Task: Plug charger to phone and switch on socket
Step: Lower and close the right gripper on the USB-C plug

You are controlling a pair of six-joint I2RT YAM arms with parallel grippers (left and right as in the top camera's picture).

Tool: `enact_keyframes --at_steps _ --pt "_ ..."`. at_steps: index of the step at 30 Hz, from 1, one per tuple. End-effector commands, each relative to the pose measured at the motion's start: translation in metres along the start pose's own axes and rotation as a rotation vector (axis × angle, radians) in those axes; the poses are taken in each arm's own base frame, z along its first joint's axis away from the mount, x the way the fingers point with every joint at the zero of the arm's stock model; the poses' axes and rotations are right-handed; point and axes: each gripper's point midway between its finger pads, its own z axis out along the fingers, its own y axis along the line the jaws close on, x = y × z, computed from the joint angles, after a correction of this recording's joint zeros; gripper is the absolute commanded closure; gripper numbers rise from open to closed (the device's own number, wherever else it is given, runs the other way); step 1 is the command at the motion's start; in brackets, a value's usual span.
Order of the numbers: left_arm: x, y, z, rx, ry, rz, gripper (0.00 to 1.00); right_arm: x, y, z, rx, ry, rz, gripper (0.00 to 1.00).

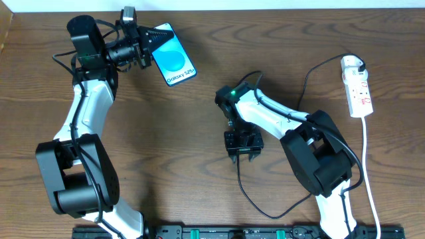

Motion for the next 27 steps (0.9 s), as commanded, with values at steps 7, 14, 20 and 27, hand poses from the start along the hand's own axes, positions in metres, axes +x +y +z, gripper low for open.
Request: enact_keyframes --at_steps 7,14,20,27 --pt "0.0102 -0.0099 -0.0017 0.017 0.042 0.034 0.93 -0.0015 0.0014 0.0056 0.000 0.014 0.022 0.57" --pt "0.0102 -0.0099 -0.0017 0.017 0.042 0.034 0.93 -0.0071 0.0036 0.0055 -0.010 -0.008 0.017 0.66" --pt "0.0102 -0.0099 -0.0017 0.017 0.042 0.034 0.93 -0.0085 0.0039 0.0054 -0.012 -0.013 0.016 0.75" --pt "0.0102 -0.0099 -0.0017 0.017 0.042 0.034 0.92 -0.0094 0.0036 0.0066 -0.009 -0.014 0.017 0.89"
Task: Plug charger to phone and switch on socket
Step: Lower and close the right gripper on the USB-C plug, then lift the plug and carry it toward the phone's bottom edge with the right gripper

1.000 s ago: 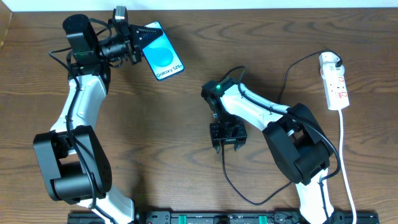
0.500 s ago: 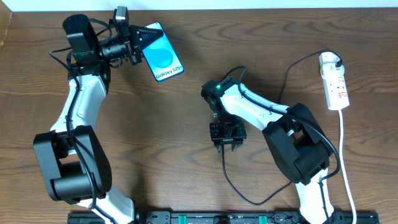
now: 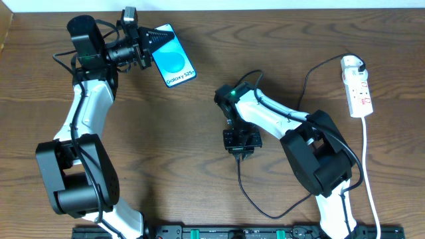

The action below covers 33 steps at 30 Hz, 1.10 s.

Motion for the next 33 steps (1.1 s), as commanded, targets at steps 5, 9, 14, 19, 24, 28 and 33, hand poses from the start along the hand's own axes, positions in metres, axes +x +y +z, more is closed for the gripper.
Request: enact_keyframes --at_steps 5,9,14,19,24,28,33 --pt "0.007 -0.009 -0.001 0.012 0.021 0.031 0.92 -0.002 -0.001 0.007 0.010 0.015 0.012 0.92" --pt "0.007 -0.009 -0.001 0.012 0.021 0.031 0.93 -0.003 -0.002 0.007 0.008 0.015 0.016 0.96" --pt "0.007 -0.009 -0.001 0.012 0.021 0.031 0.93 -0.004 -0.002 0.006 0.006 0.014 0.016 0.99" --pt "0.007 -0.009 -0.001 0.012 0.021 0.031 0.92 -0.010 -0.002 0.001 -0.016 0.001 0.026 0.99" --pt "0.007 -0.009 -0.001 0.012 0.021 0.031 0.92 -0.028 -0.003 -0.015 -0.056 -0.046 0.028 0.99" --pt "0.006 -0.009 -0.001 0.012 0.021 0.031 0.93 -0.051 -0.005 -0.039 -0.104 -0.113 0.001 0.99" --pt "0.006 -0.009 -0.001 0.011 0.020 0.031 0.93 -0.081 0.001 -0.082 -0.239 -0.211 -0.051 0.99"
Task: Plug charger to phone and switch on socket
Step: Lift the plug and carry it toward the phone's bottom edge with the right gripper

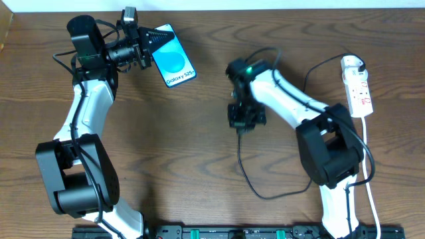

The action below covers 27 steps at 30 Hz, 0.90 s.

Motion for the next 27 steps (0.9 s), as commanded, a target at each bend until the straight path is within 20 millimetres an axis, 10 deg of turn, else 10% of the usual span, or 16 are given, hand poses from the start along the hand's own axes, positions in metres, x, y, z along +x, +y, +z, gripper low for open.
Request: enact_keyframes --at_steps 1,18,27 --pt "0.006 -0.009 -0.001 0.011 0.020 0.031 0.93 -0.025 0.010 -0.023 -0.117 -0.052 -0.056 0.99" --pt "0.004 -0.009 -0.002 0.008 0.007 0.032 0.92 -0.086 0.026 -0.154 -0.868 -0.452 -0.647 0.99" --pt "0.001 -0.008 -0.001 0.005 -0.008 0.033 0.92 -0.076 0.026 -0.155 -0.866 -0.548 -0.889 0.99"
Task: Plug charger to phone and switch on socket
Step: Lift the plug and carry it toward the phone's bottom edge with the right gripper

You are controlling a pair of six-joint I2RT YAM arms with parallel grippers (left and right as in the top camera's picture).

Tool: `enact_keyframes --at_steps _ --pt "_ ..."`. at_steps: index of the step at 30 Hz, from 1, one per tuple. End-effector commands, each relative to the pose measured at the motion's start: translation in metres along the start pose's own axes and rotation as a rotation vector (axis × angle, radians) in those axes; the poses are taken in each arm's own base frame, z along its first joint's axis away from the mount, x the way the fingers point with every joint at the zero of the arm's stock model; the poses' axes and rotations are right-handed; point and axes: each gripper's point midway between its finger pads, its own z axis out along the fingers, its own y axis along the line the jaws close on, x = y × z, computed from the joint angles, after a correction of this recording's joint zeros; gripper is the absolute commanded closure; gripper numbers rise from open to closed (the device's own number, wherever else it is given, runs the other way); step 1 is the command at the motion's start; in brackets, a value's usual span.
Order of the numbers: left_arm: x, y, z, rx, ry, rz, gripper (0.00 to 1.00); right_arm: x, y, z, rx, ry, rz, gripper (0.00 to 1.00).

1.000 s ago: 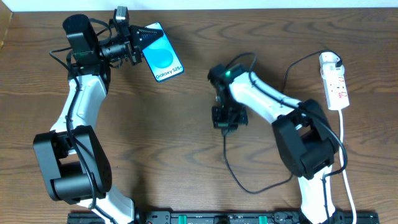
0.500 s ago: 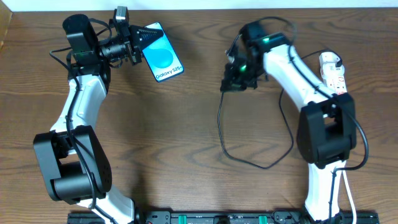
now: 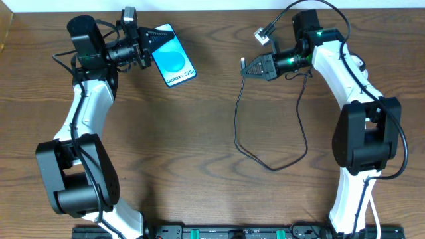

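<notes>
The phone, its blue screen reading Galaxy S25+, lies tilted at the back left of the table. My left gripper is shut on its upper left edge. My right gripper reaches in from the right, level with the phone and a hand's width from it. It is shut on the end of the black charger cable, whose tip points toward the phone. The cable hangs down, loops on the table and rises back toward the right arm. The white socket strip is hidden behind the right arm.
The brown wooden table carries the cable's loop at centre right. A black rail runs along the front edge. Both arm bases stand near that edge, left and right.
My right gripper has moved from the table's middle up and back to the far right, turned to point left at the phone, with the cable end in it. The left arm and phone stayed put.
My right gripper stood open over the cable end near the table's middle, then was shut on it there. It then held the cable farther back, and now holds its tip near the phone's right side. My left gripper has held the phone throughout.
</notes>
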Motion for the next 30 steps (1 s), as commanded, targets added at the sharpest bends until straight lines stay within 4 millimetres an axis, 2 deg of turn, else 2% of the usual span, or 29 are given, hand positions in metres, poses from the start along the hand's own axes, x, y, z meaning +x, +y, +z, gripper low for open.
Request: enact_keyframes --at_steps 1,12,19,27,30 --pt "0.003 -0.008 -0.001 0.007 0.002 0.033 0.93 -0.001 0.016 0.005 -0.089 -0.016 -0.210 0.99" --pt "0.007 -0.009 -0.002 0.014 0.021 0.161 0.93 0.021 0.048 0.031 -0.226 0.018 -0.313 0.99" --pt "0.007 -0.010 -0.002 0.016 0.022 0.221 0.93 0.015 0.070 0.033 -0.332 -0.033 -0.316 0.99" --pt "0.005 -0.026 -0.001 0.050 0.014 0.362 0.92 0.004 0.092 0.024 -0.464 -0.110 -0.262 0.99" --pt "0.006 -0.029 0.001 0.055 0.016 0.374 0.93 0.005 0.095 0.029 -0.473 -0.094 -0.233 0.99"
